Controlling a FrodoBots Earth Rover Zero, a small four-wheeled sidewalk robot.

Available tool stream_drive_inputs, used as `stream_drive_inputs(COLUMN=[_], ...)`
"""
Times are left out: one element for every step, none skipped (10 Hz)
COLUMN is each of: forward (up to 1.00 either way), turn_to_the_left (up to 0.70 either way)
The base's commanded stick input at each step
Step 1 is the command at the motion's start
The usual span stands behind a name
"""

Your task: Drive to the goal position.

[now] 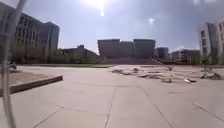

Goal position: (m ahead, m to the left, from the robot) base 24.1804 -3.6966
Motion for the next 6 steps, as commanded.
stream_drive_inputs(forward=[0.85, 0.85, 0.85, 0.85, 0.85, 0.85], turn_to_the_left=[0.00, 0.00, 0.00, 0.00, 0.02, 0.06])
